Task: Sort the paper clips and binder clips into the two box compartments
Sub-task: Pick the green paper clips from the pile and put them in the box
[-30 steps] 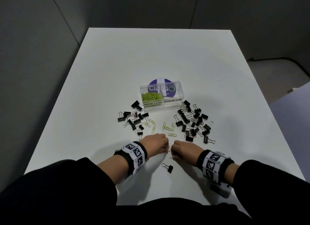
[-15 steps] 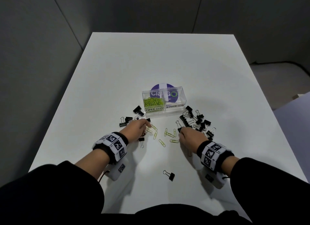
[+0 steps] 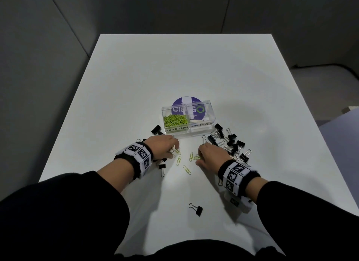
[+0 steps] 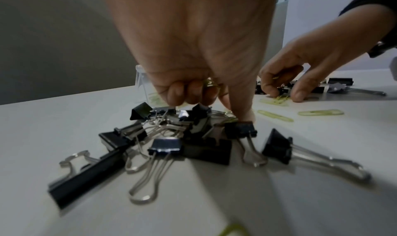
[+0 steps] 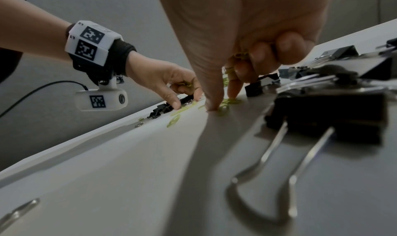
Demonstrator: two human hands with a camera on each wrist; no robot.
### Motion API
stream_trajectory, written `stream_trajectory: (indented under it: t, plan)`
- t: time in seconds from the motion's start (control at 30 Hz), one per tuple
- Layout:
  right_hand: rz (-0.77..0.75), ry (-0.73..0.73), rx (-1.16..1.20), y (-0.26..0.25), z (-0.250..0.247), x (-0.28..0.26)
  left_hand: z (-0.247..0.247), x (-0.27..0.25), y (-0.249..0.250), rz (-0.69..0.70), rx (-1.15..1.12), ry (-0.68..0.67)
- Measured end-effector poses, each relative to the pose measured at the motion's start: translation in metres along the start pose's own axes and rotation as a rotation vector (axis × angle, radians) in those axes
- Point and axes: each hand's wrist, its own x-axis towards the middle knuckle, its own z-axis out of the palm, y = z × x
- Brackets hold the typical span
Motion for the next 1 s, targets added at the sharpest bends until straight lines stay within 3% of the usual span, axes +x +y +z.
stream_trajectory:
  t: [0.37,0.4,0.53,0.7,1.0]
  plan:
    - [-0.153,-0.013,-0.317,-0.009,-0.004,0.001,0.011,0.003,0.007,0.142,0.182,0.089]
    - [-0.122,-0.068,-0.274,-0.008,-0.004,0.003,0.012,0.002,0.008,0.144,0.191,0.092]
    - [-0.203,-0.039,-0.244,-0.01,-0.009,0.001,0.012,-0.001,0.012,0.093,0.111,0.094]
    - [-0.097,-0.039,-0.002,0.005,-0.016,-0.004,0.012,-0.014,0.006,-0.01,-0.087,0.187]
    - [0.04,-0.037,0.125,0.01,-0.016,-0.016,0.023,-0.039,-0.002,-0.17,-0.067,0.19]
